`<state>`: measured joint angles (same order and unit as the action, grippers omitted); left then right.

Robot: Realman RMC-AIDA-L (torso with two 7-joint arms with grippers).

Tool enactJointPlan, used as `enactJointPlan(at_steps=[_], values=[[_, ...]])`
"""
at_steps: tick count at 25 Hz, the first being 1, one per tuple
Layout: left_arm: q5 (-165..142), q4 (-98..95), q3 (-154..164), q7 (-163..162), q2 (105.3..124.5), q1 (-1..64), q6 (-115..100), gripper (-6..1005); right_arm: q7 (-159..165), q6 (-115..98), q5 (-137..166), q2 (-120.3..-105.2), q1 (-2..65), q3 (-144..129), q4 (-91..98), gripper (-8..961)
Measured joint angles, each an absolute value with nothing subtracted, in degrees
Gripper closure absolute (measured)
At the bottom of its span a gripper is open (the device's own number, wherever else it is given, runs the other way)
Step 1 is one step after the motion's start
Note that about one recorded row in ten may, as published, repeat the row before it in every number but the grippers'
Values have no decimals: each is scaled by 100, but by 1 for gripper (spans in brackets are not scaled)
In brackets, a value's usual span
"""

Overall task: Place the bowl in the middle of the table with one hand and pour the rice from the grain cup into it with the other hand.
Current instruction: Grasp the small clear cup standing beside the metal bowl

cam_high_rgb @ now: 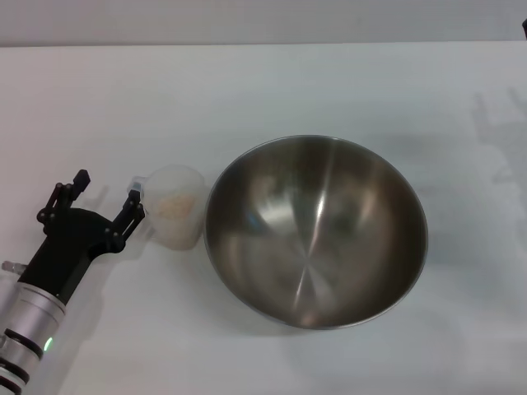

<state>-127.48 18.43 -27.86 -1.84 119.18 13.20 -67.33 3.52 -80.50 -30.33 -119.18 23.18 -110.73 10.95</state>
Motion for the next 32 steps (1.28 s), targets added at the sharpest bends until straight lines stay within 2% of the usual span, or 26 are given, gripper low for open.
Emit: enactJointPlan(at_steps=[11, 21, 32], values=[[-12744, 1939, -2817, -225, 11918, 1340, -6563, 340, 352, -8061, -3023, -11918, 2313, -11073, 1099, 406], [-12744, 2013, -2812, -686, 11918, 1335, -6485, 818, 352, -8059, -3013, -11914, 2328, -11073, 1098, 404], [-12793, 2009, -2776, -841, 11909, 1373, -6559, 979, 351, -8073, -3006, -11909, 2329, -11073, 1098, 403]])
